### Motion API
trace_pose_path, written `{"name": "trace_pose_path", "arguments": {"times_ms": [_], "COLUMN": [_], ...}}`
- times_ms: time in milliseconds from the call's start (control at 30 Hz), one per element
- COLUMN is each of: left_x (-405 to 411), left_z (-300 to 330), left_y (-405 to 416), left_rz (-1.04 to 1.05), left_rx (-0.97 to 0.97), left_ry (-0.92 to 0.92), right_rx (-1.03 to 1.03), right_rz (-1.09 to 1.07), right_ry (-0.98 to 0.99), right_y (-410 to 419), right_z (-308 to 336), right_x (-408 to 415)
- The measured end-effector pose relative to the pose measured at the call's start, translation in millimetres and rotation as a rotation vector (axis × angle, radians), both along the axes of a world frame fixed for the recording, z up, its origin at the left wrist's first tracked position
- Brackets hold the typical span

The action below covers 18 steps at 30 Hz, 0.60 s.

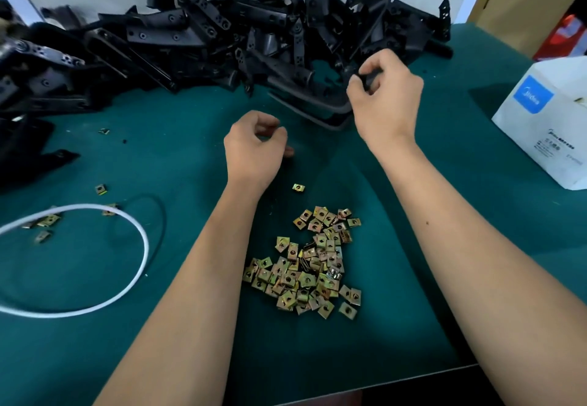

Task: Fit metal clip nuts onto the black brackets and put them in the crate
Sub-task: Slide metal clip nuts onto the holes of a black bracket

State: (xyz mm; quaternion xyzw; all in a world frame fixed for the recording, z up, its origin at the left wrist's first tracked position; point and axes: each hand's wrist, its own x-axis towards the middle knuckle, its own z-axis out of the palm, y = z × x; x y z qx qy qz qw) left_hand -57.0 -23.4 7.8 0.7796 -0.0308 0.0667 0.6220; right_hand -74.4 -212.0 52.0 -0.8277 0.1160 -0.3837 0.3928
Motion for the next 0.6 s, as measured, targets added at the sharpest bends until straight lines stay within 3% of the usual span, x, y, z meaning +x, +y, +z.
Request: {"name": "trace_pose_path", "arguments": {"times_ms": [133,267,333,467,600], "left_x": [-4.1,-5.8,-5.5,-3.0,5.3], "left_z": [3.8,16.0,17.9,14.1,14.9], "left_y": [-3.9,-4.6,-4.0,3.6,15.8], "left_rz": [-0.106,-0.309,-0.331,-0.057,0.030], "left_rx": [-0.204,-0.631,-0.744,-0.710,-0.825], "left_ry": [0.063,0.203,0.218,0.216,0.247], "right_rx": [0.083,0.083,-0.018,-0.112,-0.246], "right_rz": [-0.021,0.103,0.233,0.481,0.665], "right_ry": [-0.168,-0.208,-0.139,0.115,0.405], "right_y": [1.5,18.6,33.9,43.3,26.9], "right_z": [-3.2,-8.4,-12.3,-18.5,-21.1], "right_x": [-5.5,-11.8,-17.3,-26.8,-31.8]}}
